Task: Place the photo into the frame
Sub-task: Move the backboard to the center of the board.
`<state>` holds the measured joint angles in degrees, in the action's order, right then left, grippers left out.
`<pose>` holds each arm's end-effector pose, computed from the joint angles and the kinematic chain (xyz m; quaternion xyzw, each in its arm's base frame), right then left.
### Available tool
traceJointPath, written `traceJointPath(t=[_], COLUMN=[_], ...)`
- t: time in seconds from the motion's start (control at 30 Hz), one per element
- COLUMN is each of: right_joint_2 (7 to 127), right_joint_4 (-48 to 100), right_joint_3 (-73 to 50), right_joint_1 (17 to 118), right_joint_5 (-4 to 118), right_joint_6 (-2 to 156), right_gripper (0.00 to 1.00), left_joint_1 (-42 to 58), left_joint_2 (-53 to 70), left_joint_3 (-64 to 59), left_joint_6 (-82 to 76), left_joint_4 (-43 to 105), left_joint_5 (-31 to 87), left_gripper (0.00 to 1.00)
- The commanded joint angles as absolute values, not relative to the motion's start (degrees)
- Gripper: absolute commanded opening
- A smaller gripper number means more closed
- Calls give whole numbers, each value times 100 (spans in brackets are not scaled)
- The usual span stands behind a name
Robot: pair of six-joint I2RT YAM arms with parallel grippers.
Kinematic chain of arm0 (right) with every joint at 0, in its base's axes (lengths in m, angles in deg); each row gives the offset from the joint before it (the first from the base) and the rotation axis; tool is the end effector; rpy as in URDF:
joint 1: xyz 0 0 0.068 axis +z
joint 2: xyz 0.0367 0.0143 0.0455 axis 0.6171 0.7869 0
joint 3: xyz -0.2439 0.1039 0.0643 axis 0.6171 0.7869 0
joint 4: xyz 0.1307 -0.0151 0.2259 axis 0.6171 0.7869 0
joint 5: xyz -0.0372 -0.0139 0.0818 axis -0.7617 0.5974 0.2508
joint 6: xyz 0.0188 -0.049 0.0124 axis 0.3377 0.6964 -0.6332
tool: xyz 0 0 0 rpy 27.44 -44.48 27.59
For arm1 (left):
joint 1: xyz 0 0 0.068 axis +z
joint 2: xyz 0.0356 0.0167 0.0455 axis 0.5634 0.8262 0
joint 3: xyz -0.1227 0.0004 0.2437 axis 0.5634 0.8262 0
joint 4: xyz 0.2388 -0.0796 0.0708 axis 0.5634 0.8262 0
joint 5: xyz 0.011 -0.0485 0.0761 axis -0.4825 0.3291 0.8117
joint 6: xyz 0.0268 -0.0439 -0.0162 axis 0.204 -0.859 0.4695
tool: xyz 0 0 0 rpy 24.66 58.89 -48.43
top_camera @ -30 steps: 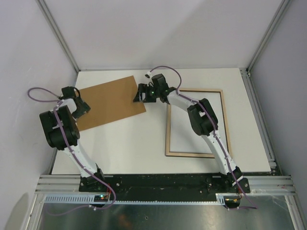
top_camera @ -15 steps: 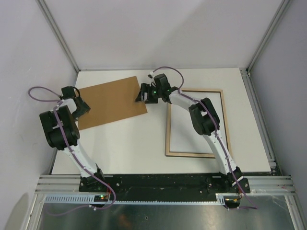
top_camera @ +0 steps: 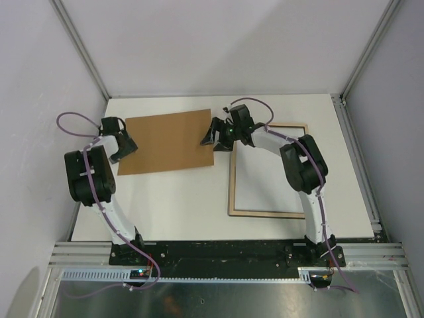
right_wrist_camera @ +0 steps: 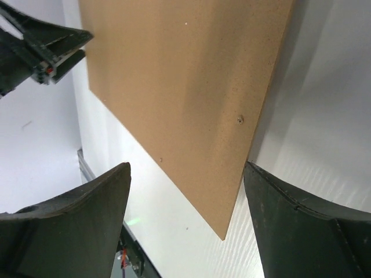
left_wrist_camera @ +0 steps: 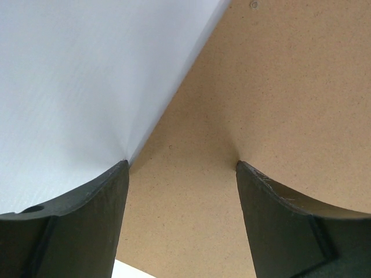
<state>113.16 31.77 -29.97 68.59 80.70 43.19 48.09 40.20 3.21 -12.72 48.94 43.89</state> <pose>0.4197 0.2688 0.1727 -0.0390 0.8772 0.4387 0.1912 0.3722 0.0961 0.1590 -0.3095 0.9046 0.0418 0.2902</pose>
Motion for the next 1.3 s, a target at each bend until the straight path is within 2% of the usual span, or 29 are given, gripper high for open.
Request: traceJointPath(t=[0.0, 0.5, 0.77, 1.27], right_joint_2=[10399, 8964, 8139, 7683], right_joint_4=[2091, 2724, 2918, 3679], right_joint_3=[-2555, -881, 299, 617], right_joint_1=[7130, 7056, 6674, 6408], right_joint_5=[8946, 8361, 8054, 6731], right_joint_6=[3751, 4216, 4417, 4892], right_gripper=[81, 80, 80, 81], left_joint_1=[4106, 2770, 2037, 1875], left_joint_2=[4053, 3845, 3842, 3467], left_joint_3=[657, 820, 802, 709], left_joint_6=[-1685, -2027, -2296, -2136], left_joint_4=[5435, 5341, 5297, 5388], left_joint_5=[3001, 3028, 3141, 3237], left_gripper=[75, 75, 75, 76])
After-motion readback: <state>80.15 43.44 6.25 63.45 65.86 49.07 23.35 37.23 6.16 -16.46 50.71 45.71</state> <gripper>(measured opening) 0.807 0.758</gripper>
